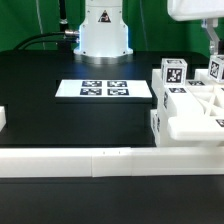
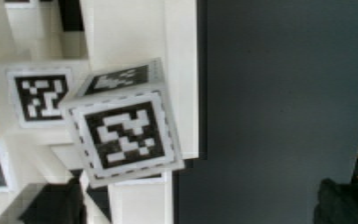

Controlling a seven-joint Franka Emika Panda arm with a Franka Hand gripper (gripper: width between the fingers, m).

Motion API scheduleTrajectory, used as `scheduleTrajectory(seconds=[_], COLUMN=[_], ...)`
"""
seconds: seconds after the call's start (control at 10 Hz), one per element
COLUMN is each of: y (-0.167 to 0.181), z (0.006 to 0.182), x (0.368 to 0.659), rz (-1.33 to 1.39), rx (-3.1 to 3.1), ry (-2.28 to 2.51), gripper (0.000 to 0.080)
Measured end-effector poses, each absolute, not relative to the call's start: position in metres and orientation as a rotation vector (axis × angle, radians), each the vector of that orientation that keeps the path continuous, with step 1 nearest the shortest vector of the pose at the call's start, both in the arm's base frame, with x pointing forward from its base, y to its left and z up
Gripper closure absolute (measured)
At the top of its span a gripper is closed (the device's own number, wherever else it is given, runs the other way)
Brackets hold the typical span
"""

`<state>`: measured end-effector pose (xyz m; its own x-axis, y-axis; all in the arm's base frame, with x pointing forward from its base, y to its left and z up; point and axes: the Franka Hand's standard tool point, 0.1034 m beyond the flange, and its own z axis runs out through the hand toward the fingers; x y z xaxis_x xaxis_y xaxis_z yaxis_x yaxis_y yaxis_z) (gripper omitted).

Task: Assemble chair

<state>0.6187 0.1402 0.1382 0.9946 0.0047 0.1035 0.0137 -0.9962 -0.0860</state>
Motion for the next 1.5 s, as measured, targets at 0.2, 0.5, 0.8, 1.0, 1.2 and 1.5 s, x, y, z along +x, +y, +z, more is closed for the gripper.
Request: scheduleTrajectory(seconds=[0.2,0.5,0.8,1.0,1.2,1.5], y=[0.135,0.125,0.123,0.119,0.12,0.122], z=[0.138,0.135,0.131,0.125,0.12,0.117], x=[0.617,0.614,0.606,0.603,0.602,0.601], rz=[-0.158,-0.132,-0.017,0.148,0.144,0.15], rx=[-3.053,-3.057,-3.063,-3.061,-3.062,-3.061], ry=[-0.047,-0.057,-0.083,-0.124,-0.124,-0.135], gripper=[0.0151,0.0151,0.0151,0.0151,0.0151,0.0327])
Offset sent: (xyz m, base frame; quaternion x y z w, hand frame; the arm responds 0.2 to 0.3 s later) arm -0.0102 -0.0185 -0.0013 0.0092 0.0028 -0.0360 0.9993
